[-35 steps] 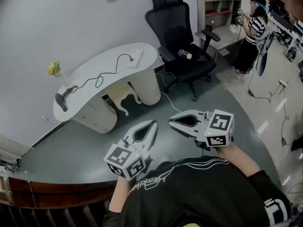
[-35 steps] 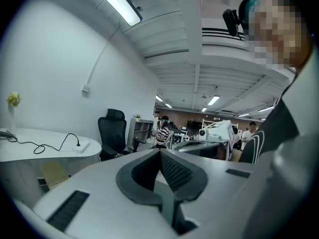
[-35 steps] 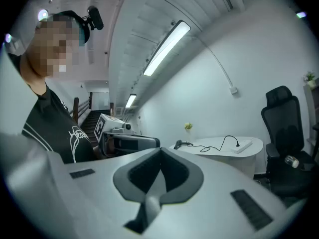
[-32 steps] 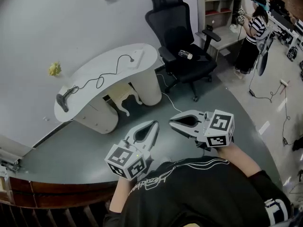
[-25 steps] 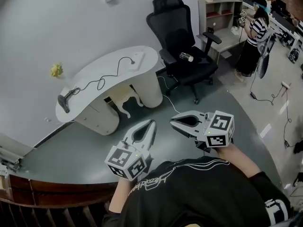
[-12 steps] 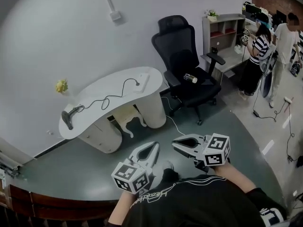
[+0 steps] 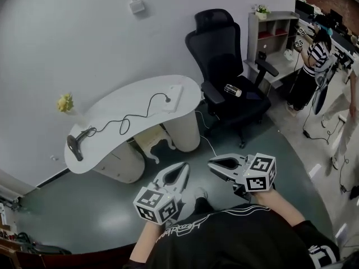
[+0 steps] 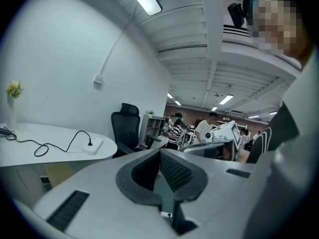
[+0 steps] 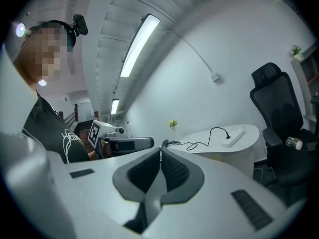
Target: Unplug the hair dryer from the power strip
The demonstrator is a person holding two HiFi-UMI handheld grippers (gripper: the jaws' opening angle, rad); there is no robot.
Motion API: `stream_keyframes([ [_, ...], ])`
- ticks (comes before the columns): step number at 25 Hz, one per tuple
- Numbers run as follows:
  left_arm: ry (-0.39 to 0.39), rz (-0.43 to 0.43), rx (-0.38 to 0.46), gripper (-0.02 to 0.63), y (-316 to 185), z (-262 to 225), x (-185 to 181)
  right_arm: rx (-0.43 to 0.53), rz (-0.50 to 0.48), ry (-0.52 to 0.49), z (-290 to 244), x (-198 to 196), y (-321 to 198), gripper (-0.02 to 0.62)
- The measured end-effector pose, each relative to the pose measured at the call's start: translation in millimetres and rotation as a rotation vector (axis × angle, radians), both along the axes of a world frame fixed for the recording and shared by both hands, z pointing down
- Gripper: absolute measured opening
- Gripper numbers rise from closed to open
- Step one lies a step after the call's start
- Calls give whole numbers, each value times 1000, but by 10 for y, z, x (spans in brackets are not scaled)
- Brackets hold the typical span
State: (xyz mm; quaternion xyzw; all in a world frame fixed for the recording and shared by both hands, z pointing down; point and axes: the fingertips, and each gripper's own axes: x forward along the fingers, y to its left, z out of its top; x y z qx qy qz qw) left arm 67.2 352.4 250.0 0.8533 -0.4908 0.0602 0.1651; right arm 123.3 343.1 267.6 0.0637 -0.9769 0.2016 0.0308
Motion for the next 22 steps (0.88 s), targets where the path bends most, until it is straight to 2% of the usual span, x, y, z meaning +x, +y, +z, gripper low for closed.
stream_keyframes([
  [8, 26, 4, -52, 5, -1243, 234, -924, -87, 38, 58, 331, -827, -1186, -2],
  [13, 54, 0, -66, 5, -1929, 307, -1438, -75, 42, 89, 321, -1274, -1858, -2],
  [17, 50, -7, -85, 5, -2351, 444, -1668, -71, 65, 101, 373, -1423, -2256, -2],
  [22, 42, -34, -130, 5, -2843, 651, -1793, -93, 97, 121, 542, -1413, -2748, -2],
])
